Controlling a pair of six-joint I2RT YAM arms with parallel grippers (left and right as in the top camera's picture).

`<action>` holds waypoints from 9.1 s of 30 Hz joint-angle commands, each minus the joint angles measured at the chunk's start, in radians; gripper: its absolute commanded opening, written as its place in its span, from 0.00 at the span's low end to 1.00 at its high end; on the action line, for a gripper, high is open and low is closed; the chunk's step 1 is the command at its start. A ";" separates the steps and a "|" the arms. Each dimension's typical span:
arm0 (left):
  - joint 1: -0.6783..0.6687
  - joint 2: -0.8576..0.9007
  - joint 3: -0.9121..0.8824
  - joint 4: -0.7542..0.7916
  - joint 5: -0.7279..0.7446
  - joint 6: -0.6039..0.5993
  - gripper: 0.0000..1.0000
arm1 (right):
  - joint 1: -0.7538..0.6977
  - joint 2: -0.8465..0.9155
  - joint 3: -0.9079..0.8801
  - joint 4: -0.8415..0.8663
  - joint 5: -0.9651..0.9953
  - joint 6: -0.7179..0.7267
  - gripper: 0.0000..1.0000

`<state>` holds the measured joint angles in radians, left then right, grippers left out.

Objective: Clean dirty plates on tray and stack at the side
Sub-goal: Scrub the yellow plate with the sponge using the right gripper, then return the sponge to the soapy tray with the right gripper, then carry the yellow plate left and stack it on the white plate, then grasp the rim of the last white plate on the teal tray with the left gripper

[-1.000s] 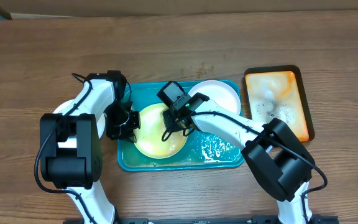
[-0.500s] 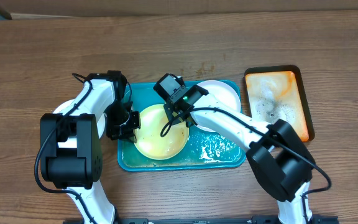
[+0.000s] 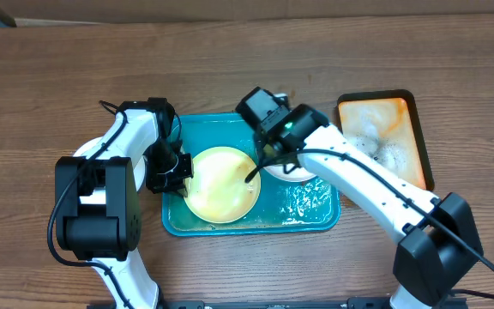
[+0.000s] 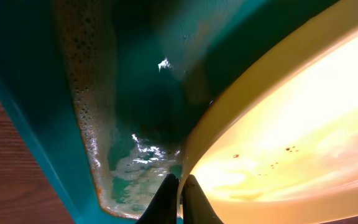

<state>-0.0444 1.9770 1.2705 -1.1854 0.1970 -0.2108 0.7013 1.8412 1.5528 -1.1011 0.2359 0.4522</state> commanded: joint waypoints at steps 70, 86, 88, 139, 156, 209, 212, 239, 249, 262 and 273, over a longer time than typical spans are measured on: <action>-0.718 -0.460 0.125 0.027 -1.350 -0.268 0.04 | -0.931 -0.027 -0.354 0.207 -0.530 -0.494 0.04; -0.789 -0.460 0.125 0.085 -1.478 -0.054 0.04 | -0.931 -0.027 -0.354 0.206 -0.530 -0.494 0.04; -0.795 -0.460 0.125 0.087 -1.468 -0.042 0.04 | -0.931 -0.027 -0.354 0.206 -0.530 -0.494 0.04; 0.023 -0.494 0.126 -0.002 -0.353 -0.200 0.04 | -0.743 -0.028 -0.319 0.222 -0.326 -0.460 0.04; 0.109 -0.515 0.126 0.007 -0.311 -0.104 0.04 | -0.743 -0.055 -0.454 0.325 -0.327 -0.444 0.04; 0.282 -0.372 0.090 0.194 0.132 0.056 0.36 | -0.742 -0.055 -0.505 0.364 -0.327 -0.444 0.04; 0.150 -0.369 0.090 0.240 0.136 0.076 0.49 | -0.742 -0.055 -0.505 0.364 -0.327 -0.444 0.04; -0.349 -0.009 0.090 0.792 0.066 0.122 0.67 | -0.742 -0.077 -0.366 0.172 -0.323 -0.445 0.06; -0.368 0.083 0.090 0.827 0.061 0.121 0.52 | -0.742 -0.076 -0.436 0.203 -0.323 -0.444 0.07; -0.367 0.105 0.090 0.654 -0.036 0.120 0.04 | -0.742 -0.076 -0.436 0.206 -0.323 -0.444 0.07; -0.359 0.091 0.090 0.403 -0.055 -0.076 0.04 | -0.740 -0.087 -0.371 0.150 -0.345 -0.444 0.04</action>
<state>-0.4061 2.0491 1.3903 -0.7109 0.1833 -0.1783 -0.0395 1.7794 1.1244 -0.9295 -0.0933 0.0040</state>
